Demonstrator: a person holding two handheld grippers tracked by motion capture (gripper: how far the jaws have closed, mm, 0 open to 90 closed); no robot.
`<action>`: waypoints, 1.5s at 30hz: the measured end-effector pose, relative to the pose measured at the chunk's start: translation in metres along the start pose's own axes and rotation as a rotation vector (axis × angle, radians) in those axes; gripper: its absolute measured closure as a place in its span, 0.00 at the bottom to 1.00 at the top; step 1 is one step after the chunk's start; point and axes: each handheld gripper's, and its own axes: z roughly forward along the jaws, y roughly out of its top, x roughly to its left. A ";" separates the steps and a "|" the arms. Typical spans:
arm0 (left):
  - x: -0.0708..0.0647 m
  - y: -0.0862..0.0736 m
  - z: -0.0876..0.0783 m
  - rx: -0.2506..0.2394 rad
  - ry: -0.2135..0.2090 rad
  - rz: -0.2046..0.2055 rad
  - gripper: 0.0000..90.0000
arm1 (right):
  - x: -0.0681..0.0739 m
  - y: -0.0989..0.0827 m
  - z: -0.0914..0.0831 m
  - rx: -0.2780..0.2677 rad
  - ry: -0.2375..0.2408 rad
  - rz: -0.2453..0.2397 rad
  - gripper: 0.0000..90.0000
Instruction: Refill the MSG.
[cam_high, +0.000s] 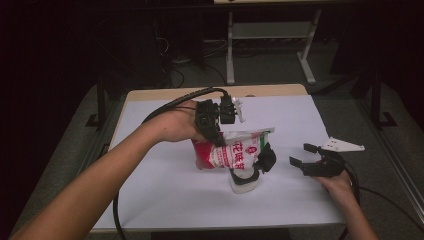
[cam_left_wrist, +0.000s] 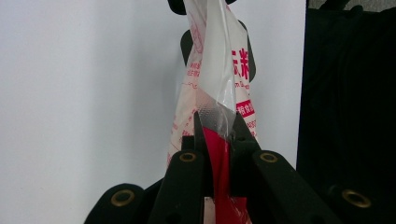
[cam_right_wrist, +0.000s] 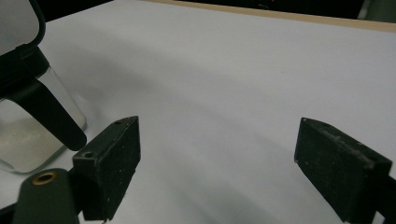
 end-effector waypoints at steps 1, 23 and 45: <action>0.000 0.000 0.000 0.000 0.000 0.001 0.96 | 0.000 0.000 0.000 0.000 0.000 -0.001 0.16; 0.000 0.001 0.000 0.031 0.013 0.000 0.96 | 0.000 0.000 0.000 -0.002 -0.002 0.000 0.16; -0.001 0.006 -0.003 0.042 0.022 -0.001 0.96 | 0.000 0.001 -0.001 -0.005 -0.002 0.000 0.16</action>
